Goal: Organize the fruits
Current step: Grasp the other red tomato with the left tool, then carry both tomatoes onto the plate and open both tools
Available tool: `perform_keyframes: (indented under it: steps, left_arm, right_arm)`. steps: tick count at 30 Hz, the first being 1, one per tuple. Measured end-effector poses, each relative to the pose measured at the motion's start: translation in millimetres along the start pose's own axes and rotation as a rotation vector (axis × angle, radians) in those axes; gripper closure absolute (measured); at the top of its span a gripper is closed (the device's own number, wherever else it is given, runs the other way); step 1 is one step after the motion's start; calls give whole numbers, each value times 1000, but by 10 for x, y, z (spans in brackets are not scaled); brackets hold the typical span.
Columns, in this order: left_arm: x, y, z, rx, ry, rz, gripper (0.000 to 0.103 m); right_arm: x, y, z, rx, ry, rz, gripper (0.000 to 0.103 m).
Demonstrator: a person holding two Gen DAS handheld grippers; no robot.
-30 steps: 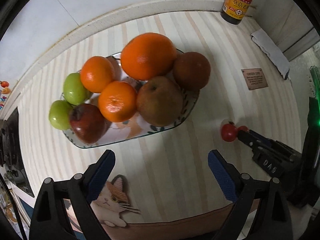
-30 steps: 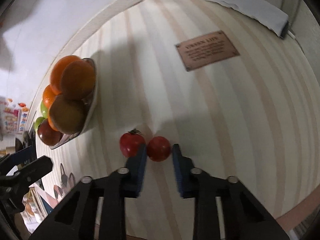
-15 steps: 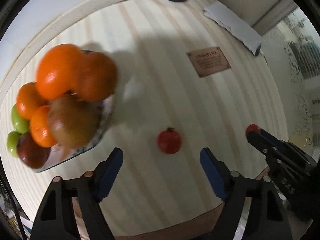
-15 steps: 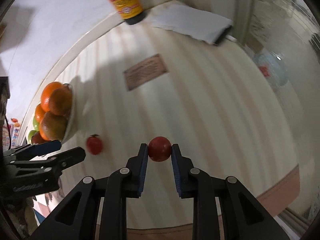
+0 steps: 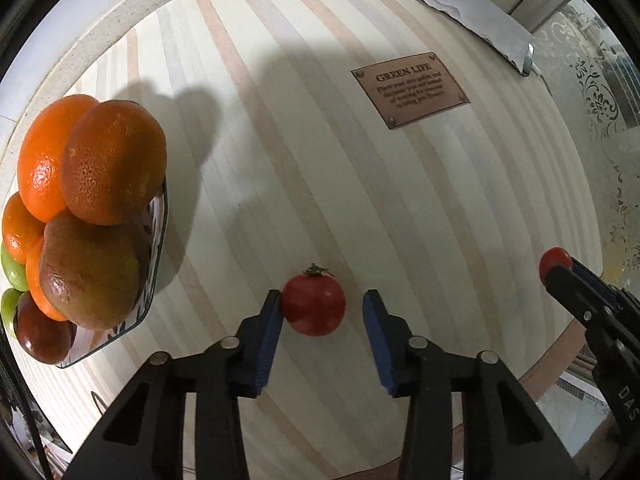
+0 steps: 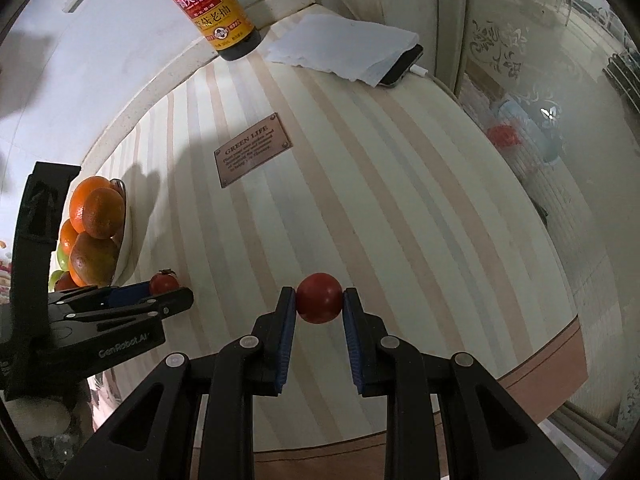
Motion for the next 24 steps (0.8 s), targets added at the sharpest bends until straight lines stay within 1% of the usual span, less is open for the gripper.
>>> perform_keyframes:
  steps: [1, 7, 8, 10, 13, 14, 15, 18, 21, 24]
  left_arm:
    - [13, -8, -9, -6, -2, 8, 75]
    - [-23, -154, 19, -16, 21, 26, 75]
    - [-19, -201, 112, -17, 24, 27, 75]
    - [-35, -234, 134, -22, 33, 29, 76]
    - [-128, -311, 205, -36, 56, 41, 76]
    - [-186, -367, 281, -40, 68, 43, 76]
    - [-247, -325, 286, -47, 80, 43, 76]
    - [-423, -496, 393, -80, 112, 57, 76]
    - [-604, -747, 556, -132, 142, 68, 76]
    - [-827, -1087, 782, -202, 176, 77, 76]
  right_arm:
    - [-7, -6, 4, -2, 1, -1, 77]
    - [-54, -42, 26, -17, 7, 0, 77]
    - [-61, -50, 25, -18, 8, -1, 77]
    - [-85, -73, 23, -24, 13, -3, 77]
    - [-141, -122, 20, -36, 24, -7, 77]
    - [-161, -145, 20, -39, 27, -11, 77]
    - [-184, -179, 22, -43, 29, -17, 77]
    - [-234, -291, 38, -59, 36, -34, 77]
    - [-257, -487, 72, -89, 36, -61, 77]
    - [-251, -749, 135, -132, 27, -96, 77]
Point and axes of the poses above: each gripper's, at about its wrist camera, not at the fingertips, and x roughly the way its jaws point, y to its right, z to its underside, the point moved 8 cm from there along x, roughly the way its jaws point, and after that the axes turned 6 degrees about x, right-handed, at the moved point
